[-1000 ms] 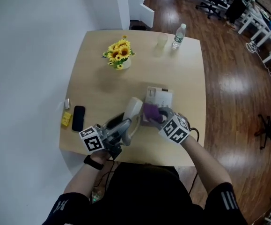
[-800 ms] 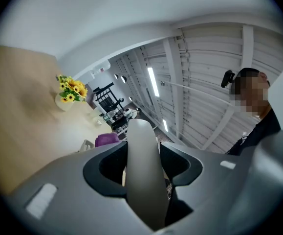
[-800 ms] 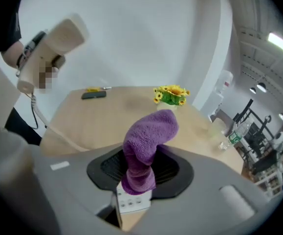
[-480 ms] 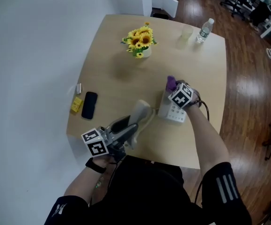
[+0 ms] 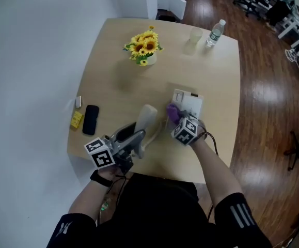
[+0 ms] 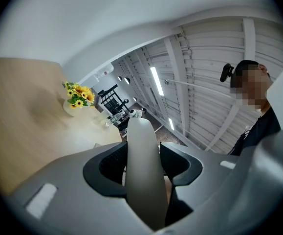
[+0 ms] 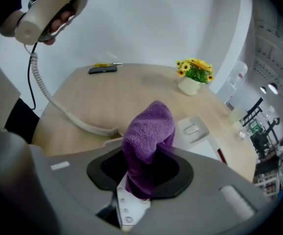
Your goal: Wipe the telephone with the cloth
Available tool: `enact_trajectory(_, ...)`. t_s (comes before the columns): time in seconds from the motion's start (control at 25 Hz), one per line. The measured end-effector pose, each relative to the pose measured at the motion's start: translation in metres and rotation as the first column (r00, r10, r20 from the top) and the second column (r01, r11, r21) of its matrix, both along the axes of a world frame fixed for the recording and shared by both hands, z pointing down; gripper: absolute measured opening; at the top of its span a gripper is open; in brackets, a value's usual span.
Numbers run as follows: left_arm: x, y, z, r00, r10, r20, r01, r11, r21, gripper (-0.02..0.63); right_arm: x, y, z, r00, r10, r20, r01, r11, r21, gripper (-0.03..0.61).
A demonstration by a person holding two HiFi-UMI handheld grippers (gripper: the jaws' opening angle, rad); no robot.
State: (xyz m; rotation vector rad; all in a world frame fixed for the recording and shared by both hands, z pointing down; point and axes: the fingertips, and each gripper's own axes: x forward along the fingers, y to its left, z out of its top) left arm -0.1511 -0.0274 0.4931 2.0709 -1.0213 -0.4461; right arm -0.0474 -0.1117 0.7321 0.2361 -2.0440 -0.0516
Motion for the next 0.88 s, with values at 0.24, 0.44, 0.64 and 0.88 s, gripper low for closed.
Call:
enact_trajectory(0.24, 0.012, -0.015, 0.010, 0.998, 0.029, 0.053, -0.028, 1.000, -0.012, 0.206, 0.006, 0.061, 0.022, 0.994, -0.106, -0.036, 0.105, 0.994, -0.038, 0.128)
enact_trajectory(0.44, 0.021, -0.018, 0.017, 0.998, 0.038, 0.056, -0.037, 0.999, -0.027, 0.206, 0.008, 0.068, 0.018, 0.998, -0.068, -0.014, 0.066, 0.992, -0.107, 0.128)
enact_trajectory(0.64, 0.028, -0.027, 0.035, 0.995, 0.022, 0.097, -0.016, 0.998, -0.055, 0.206, 0.019, 0.097, 0.003, 0.996, -0.074, 0.054, 0.083, 0.976, -0.200, 0.127)
enact_trajectory(0.88, 0.043, -0.076, 0.086, 0.964, -0.021, 0.264, 0.060, 0.989, -0.138, 0.206, 0.071, 0.127, -0.050, 0.960, 0.145, 0.238, -0.089, 0.969, -0.229, 0.129)
